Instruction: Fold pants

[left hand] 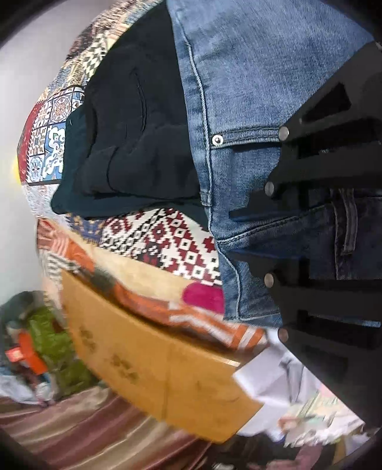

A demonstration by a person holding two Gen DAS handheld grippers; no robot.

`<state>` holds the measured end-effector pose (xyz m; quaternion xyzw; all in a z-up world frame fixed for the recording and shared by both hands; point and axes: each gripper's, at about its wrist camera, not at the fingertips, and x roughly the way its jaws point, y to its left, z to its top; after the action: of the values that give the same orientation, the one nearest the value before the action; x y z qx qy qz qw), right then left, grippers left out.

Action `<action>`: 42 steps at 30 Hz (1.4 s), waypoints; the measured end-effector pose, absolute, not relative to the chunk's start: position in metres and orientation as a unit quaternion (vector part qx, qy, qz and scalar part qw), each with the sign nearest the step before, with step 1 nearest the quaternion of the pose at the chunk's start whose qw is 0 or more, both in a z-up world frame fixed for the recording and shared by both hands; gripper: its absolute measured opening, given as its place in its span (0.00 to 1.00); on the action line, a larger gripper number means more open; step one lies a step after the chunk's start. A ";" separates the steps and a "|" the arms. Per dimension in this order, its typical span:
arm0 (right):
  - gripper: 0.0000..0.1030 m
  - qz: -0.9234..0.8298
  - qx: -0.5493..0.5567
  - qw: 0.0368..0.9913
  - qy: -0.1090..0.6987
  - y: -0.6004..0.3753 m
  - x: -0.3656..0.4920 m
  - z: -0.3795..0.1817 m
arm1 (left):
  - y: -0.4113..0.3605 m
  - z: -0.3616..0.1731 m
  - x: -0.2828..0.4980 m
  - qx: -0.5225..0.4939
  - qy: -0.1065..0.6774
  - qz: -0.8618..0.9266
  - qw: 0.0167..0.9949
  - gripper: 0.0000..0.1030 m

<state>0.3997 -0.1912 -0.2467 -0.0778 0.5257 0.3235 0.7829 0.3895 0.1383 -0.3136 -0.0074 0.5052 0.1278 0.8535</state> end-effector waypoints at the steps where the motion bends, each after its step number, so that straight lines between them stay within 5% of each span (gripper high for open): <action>1: 0.48 0.323 -0.078 0.784 0.525 -0.190 0.398 -0.247 | 0.136 -0.311 0.389 -0.002 0.499 0.136 0.856 0.13; 5: 0.17 0.309 -0.093 0.789 0.523 -0.183 0.392 -0.246 | 0.140 -0.294 0.388 -0.010 0.475 0.157 0.866 0.09; 9: 0.08 0.263 -0.129 0.822 0.489 -0.179 0.388 -0.235 | 0.139 -0.254 0.388 0.003 0.420 0.178 0.890 0.09; 26: 0.07 0.262 -0.080 0.884 0.379 -0.217 0.278 -0.117 | 0.139 -0.155 0.270 -0.024 0.344 0.104 0.933 0.09; 42: 0.07 0.288 0.008 0.852 0.436 -0.222 0.160 -0.149 | 0.143 -0.190 0.134 -0.045 0.395 0.084 0.914 0.09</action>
<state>0.1598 -0.2220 -0.1490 0.0077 0.4364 0.2878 0.8525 0.1335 0.1434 -0.1904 -0.0450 0.3954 0.0840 0.9136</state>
